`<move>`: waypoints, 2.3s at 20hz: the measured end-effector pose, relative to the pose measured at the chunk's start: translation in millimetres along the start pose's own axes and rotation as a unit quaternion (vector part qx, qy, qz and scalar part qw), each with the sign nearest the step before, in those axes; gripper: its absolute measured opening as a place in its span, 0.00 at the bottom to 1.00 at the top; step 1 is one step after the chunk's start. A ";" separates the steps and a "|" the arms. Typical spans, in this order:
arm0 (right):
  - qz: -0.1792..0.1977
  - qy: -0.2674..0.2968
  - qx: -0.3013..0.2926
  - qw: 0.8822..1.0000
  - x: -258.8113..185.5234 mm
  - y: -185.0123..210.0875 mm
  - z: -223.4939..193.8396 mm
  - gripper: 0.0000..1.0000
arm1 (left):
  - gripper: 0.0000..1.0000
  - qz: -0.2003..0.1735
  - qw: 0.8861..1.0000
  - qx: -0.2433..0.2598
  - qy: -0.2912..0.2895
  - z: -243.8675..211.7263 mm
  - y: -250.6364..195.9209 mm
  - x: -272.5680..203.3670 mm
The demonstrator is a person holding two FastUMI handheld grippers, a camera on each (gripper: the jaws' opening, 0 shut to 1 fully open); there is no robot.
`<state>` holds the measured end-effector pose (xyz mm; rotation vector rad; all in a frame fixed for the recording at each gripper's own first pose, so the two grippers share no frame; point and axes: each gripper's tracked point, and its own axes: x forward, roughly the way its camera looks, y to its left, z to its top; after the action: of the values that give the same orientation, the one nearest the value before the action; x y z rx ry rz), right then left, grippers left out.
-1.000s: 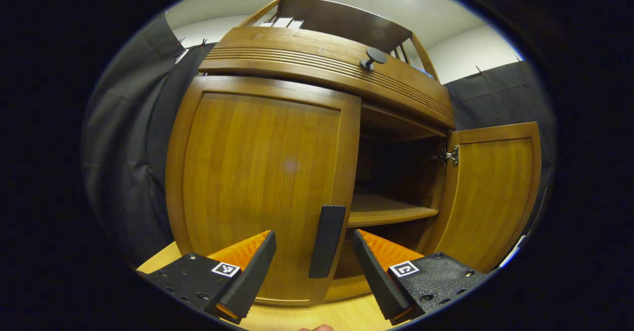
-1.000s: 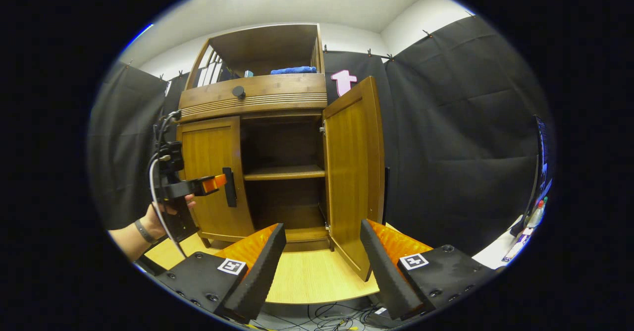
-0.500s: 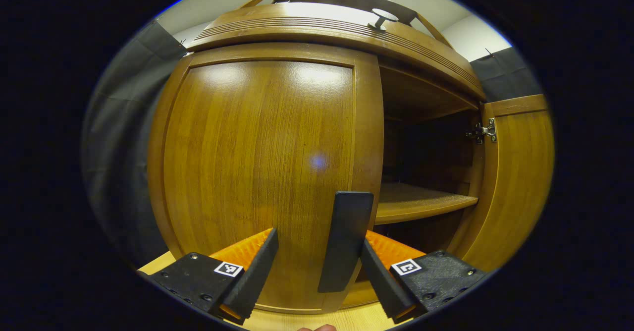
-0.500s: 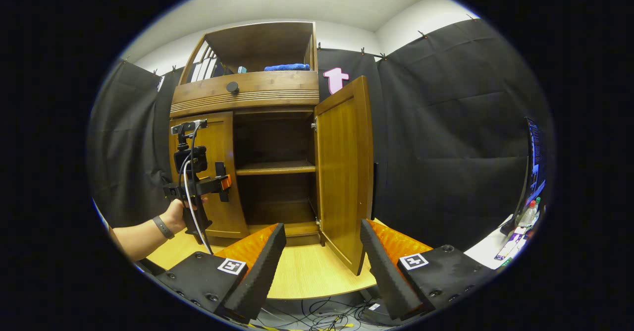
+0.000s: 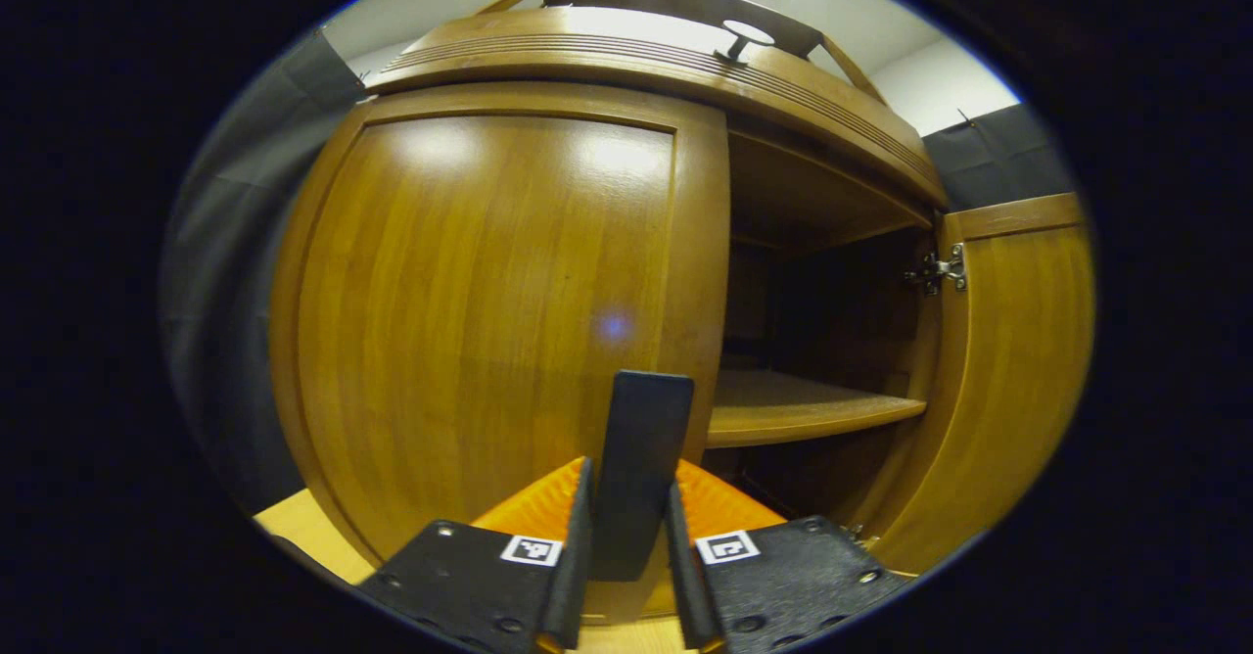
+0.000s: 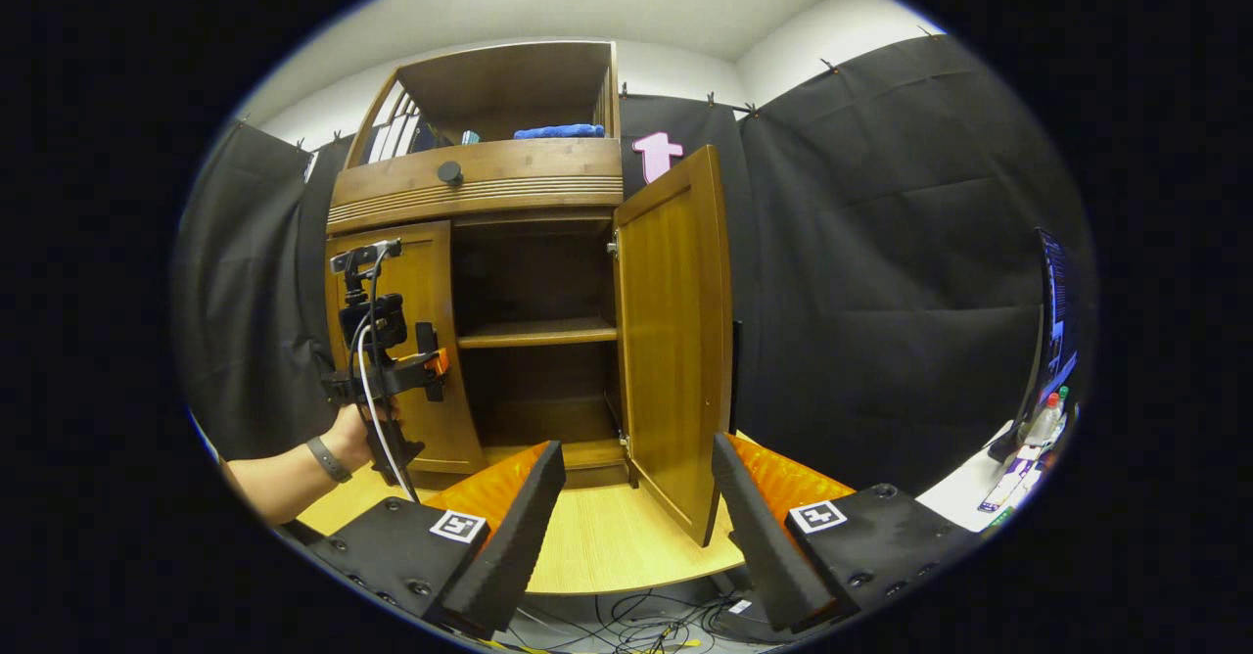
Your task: Open the right door of the double-door shoe cabinet with the right hand, and open the left door with the left hand.
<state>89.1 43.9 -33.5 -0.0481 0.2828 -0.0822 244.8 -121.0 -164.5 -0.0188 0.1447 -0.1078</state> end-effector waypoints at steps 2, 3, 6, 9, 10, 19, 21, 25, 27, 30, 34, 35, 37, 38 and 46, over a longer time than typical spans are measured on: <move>-0.001 0.000 0.000 1.000 -2.3 -0.5 -0.7 0.97 | 0.30 -0.008 1.000 0.015 0.005 1.9 -2.1 -7.4; -0.001 0.000 0.000 1.000 -3.4 0.3 -1.1 0.89 | 0.27 -0.011 1.000 0.017 0.009 -0.1 -2.3 -9.9; 0.001 0.001 0.005 1.000 -5.9 3.1 -3.0 0.94 | 0.23 -0.021 0.999 0.024 0.010 1.2 -4.0 -33.3; 0.005 0.000 0.004 1.000 -7.0 6.9 -3.2 0.92 | 0.22 -0.029 0.999 0.035 0.016 6.3 -0.4 -66.7; 0.007 0.001 0.003 1.000 -7.6 7.9 -3.9 0.89 | 0.22 -0.037 0.998 0.037 0.021 8.7 1.6 -76.1; 0.035 -0.010 -0.011 0.999 -6.2 24.4 3.2 0.97 | 0.22 -0.015 0.998 0.053 0.030 26.6 70.8 -187.0; 0.047 -0.010 -0.011 0.999 -1.2 30.9 3.9 0.97 | 0.21 -0.007 0.998 0.055 0.029 29.6 86.7 -201.5; 0.070 -0.008 -0.014 0.997 11.9 44.6 5.4 0.95 | 0.18 0.013 0.997 0.078 0.020 35.4 111.7 -219.1; 0.079 -0.010 -0.011 0.997 12.1 47.4 5.9 1.00 | 0.17 0.028 0.997 0.076 0.016 38.2 124.7 -227.6; 0.086 -0.010 -0.006 0.996 15.7 53.0 7.0 0.89 | 0.12 0.037 0.997 0.066 0.009 42.5 143.5 -239.1; 0.082 -0.009 -0.005 0.997 16.8 50.4 5.8 0.89 | 0.11 0.033 0.997 0.064 -0.006 47.4 168.9 -245.1; 0.082 -0.007 -0.004 0.997 17.0 51.2 5.7 0.89 | 0.09 0.037 0.997 0.061 -0.008 47.5 177.3 -246.9; 0.083 -0.007 -0.002 0.997 15.7 52.3 6.2 0.89 | 0.07 0.054 0.997 0.062 -0.009 49.8 197.8 -251.3; 0.082 -0.008 -0.003 0.997 17.1 52.6 7.3 0.89 | 0.06 0.068 0.995 0.067 -0.011 53.0 210.9 -254.3; 0.091 -0.007 -0.009 0.996 14.8 56.7 5.1 0.97 | 0.09 0.042 0.990 0.131 -0.008 52.1 215.3 -262.0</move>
<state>109.0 99.3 -36.0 -0.0400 0.2734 0.1008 17.3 122.1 -81.3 0.2481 0.1145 -0.0424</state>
